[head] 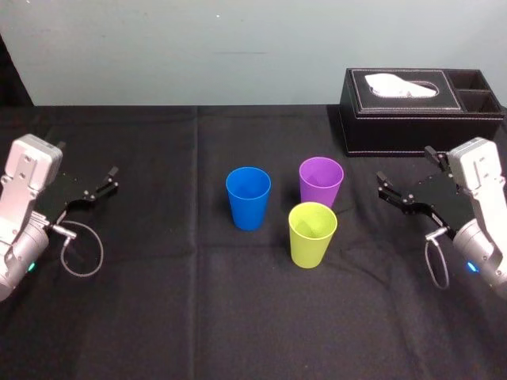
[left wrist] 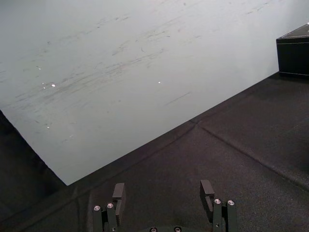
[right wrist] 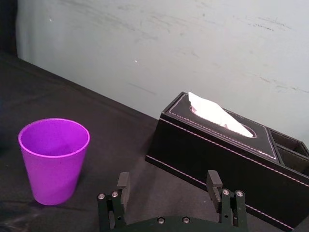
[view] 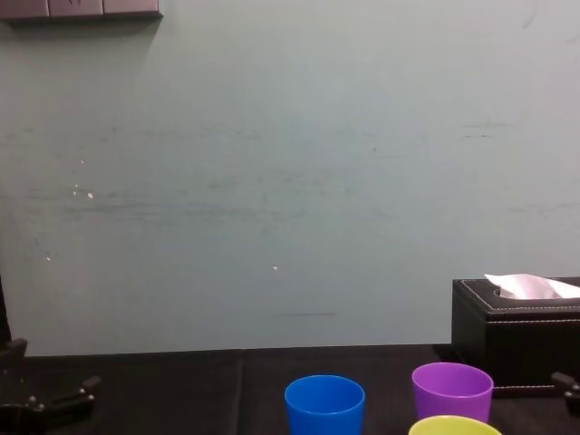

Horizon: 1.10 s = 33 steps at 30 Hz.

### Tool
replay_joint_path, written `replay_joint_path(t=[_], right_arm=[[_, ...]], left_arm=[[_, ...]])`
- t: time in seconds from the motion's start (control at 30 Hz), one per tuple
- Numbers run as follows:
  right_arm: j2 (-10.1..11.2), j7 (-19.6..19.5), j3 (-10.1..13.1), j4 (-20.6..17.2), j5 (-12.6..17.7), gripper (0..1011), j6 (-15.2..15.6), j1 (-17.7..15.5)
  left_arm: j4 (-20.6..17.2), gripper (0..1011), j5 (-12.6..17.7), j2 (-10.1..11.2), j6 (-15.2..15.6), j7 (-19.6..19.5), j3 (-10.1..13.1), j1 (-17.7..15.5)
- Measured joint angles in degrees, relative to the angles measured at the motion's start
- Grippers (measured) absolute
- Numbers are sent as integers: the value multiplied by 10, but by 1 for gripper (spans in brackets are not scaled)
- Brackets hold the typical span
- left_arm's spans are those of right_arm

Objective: Stack the three plastic cups sequentially using one hand.

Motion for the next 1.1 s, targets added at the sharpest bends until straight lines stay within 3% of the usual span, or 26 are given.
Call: replay_joint_path(t=[0.3, 0.47, 0.63, 0.8, 1.1], right_arm=[[13, 27, 35, -56, 45, 1004, 13, -47], [30, 51, 64, -114, 93, 1004, 41, -98], [46, 78, 72, -152, 115, 1004, 63, -129], [60, 106, 71, -182, 119, 1004, 77, -149], [66, 157, 45, -198, 101, 1004, 104, -146]], left_arm=[[0, 1011, 0, 0, 0, 0, 0, 0], [0, 1011, 0, 0, 0, 0, 0, 0], [0, 1011, 0, 0, 0, 0, 0, 0], [0, 1011, 0, 0, 0, 0, 0, 0], [0, 1011, 0, 0, 0, 0, 0, 0]])
